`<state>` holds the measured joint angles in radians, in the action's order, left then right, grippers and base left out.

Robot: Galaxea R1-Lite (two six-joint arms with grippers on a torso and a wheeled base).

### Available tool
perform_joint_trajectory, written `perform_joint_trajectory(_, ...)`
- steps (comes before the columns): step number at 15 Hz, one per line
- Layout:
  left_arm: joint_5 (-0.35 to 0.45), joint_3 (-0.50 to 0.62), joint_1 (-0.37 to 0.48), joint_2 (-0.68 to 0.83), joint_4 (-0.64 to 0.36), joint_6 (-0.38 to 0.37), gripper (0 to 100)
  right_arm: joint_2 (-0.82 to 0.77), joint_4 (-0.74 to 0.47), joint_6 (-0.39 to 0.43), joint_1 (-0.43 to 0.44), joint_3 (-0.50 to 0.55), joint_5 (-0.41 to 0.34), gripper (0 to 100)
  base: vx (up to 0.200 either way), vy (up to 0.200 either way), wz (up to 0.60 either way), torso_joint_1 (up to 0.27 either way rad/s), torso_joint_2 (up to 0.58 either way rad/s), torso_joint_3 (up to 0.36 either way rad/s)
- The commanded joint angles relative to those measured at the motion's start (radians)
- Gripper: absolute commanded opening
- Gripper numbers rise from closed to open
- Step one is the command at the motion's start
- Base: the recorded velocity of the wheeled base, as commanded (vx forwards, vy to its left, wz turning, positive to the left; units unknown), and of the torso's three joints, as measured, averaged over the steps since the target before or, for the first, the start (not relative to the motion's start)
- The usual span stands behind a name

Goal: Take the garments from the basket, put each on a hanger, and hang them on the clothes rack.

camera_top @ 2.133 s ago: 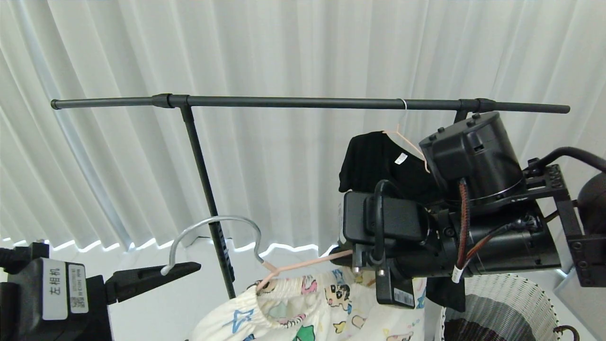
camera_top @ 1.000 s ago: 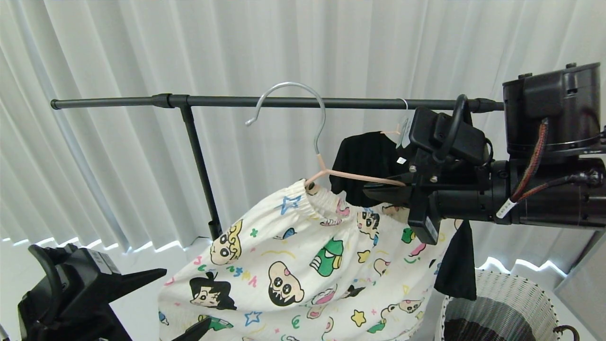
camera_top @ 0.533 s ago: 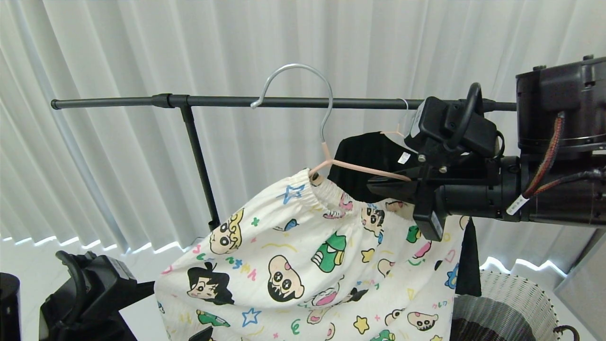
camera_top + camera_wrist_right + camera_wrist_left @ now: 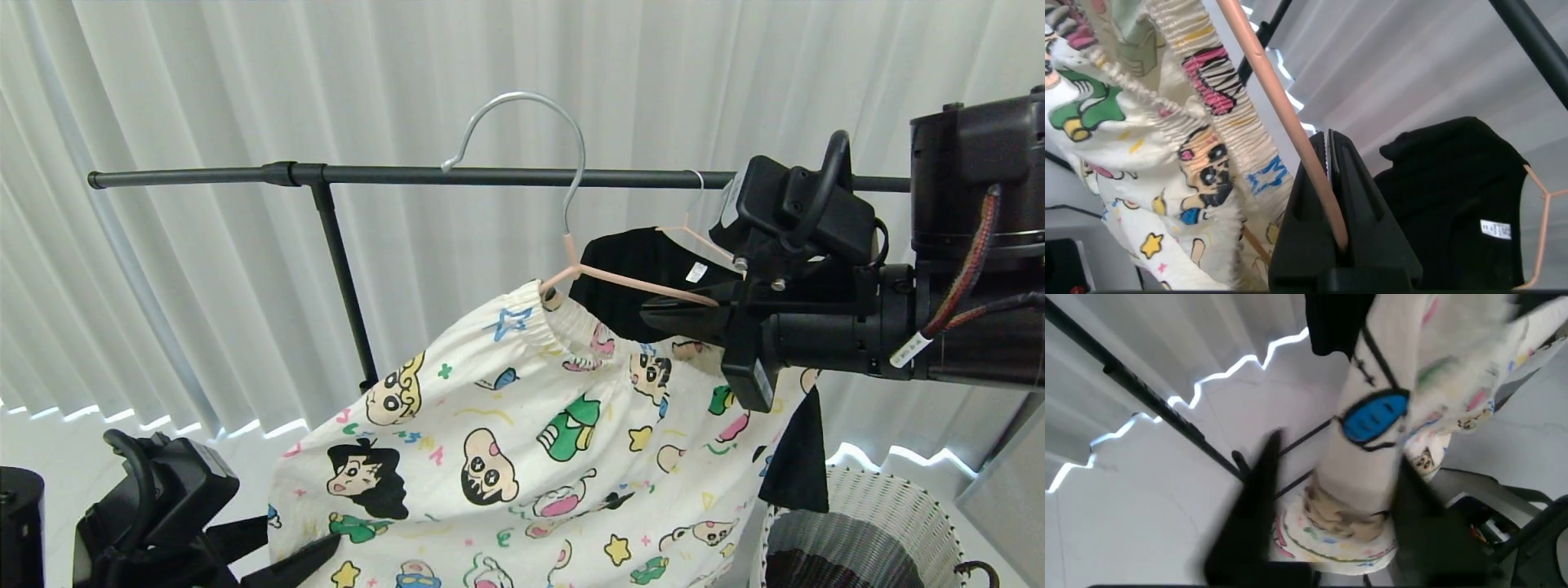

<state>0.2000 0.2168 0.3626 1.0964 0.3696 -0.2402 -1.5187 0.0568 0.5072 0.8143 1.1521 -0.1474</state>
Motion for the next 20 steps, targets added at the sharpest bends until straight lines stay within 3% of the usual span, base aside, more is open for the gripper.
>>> perform_joint_trajectory(1,-0.002,0.001,-0.01,0.005,0.0,0.002,0,0.003,0.0,0.001,-0.001,0.0,0.0,0,0.0,0.0,0.0,0.0,0.0,0.0)
perform_joint_trajectory(7,-0.002,0.009,-0.218,0.066,0.0,0.001,0,-0.001,0.001,0.001,-0.015,0.001,0.002,0,0.0,0.0,0.0,0.0,0.0,0.0)
perform_joint_trajectory(12,-0.014,-0.005,-0.243,0.12,0.0,-0.007,0,-0.021,0.074,-0.032,-0.021,0.0,0.011,0,0.0,0.0,0.0,0.0,0.0,0.0)
perform_joint_trajectory(13,-0.017,0.007,-0.266,0.154,0.008,-0.007,0,-0.035,0.121,-0.062,-0.021,0.001,0.06,0,0.0,0.0,0.0,0.0,0.0,0.0)
perform_joint_trajectory(15,-0.017,0.015,-0.29,0.177,0.034,-0.007,0,-0.047,0.173,-0.098,-0.017,0.001,0.089,0,0.0,0.0,0.0,0.0,0.0,0.0)
perform_joint_trajectory(20,-0.017,0.012,-0.287,0.166,0.089,-0.005,0,-0.054,0.186,-0.107,-0.009,0.001,0.095,0,0.0,0.0,0.0,0.0,0.0,0.0)
